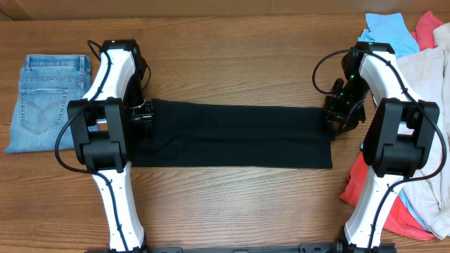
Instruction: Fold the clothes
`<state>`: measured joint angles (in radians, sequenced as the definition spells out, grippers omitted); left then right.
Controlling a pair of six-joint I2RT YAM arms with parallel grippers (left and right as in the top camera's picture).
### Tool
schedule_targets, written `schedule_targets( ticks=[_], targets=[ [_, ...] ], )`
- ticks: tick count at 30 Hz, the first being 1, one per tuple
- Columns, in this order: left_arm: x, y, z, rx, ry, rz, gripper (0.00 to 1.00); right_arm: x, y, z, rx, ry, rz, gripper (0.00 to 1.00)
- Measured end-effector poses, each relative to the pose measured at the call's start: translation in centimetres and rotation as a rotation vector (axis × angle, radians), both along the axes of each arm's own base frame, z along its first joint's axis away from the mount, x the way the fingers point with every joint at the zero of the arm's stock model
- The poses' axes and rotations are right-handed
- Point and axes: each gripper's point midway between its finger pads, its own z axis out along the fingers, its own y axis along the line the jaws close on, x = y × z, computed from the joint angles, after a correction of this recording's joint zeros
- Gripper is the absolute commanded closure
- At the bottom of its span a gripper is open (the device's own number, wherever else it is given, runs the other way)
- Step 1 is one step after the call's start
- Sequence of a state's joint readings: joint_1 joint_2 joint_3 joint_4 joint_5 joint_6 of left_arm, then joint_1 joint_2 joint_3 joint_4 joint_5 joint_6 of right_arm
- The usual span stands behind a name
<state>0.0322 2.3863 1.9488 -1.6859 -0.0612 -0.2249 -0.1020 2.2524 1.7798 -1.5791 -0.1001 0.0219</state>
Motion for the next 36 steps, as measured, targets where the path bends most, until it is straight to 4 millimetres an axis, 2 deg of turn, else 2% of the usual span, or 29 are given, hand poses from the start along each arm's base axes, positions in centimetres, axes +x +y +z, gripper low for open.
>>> schedule_targets(
  ticks=[3, 7, 9, 11, 13, 18, 21, 24, 31, 36],
  targets=[
    [0.0, 0.1, -0.2, 0.016, -0.004, 0.012, 0.67, 0.0, 0.0, 0.0, 0.000, -0.002, 0.000, 0.65],
    [1.0, -0.1, -0.8, 0.019, -0.052, 0.021, 0.66, 0.3, 0.0, -0.1, -0.001, -0.014, 0.000, 0.64],
    [1.8, -0.3, -0.9, 0.013, -0.093, 0.024, 0.61, 0.4, 0.0, -0.2, -0.002, -0.020, 0.000, 0.64],
    [2.9, -0.5, -0.2, 0.000, -0.162, 0.034, 0.50, 0.5, -0.1, -0.2, -0.002, -0.024, 0.000, 0.63],
    [4.4, -0.8, 1.3, -0.017, -0.266, 0.045, 0.48, 0.6, -0.1, -0.3, -0.003, -0.025, 0.000, 0.64],
    [8.8, -1.3, 7.5, -0.045, -0.580, 0.050, 0.48, 0.6, -0.1, -0.3, -0.003, -0.027, 0.000, 0.63],
    [9.8, -1.5, 9.5, -0.058, -0.662, 0.045, 0.48, 0.6, -0.1, -0.3, -0.003, -0.027, 0.000, 0.64],
    [10.1, -2.0, 8.7, -0.078, -0.655, 0.041, 0.48, 0.6, -0.1, -0.3, -0.003, -0.027, 0.000, 0.63],
    [9.1, -2.7, 3.4, -0.102, -0.493, 0.046, 0.50, 0.6, -0.1, -0.2, -0.003, -0.025, 0.000, 0.63],
    [8.2, -3.0, 1.5, -0.114, -0.421, 0.053, 0.57, 0.6, -0.1, -0.2, -0.003, -0.025, 0.000, 0.63]
  ],
)
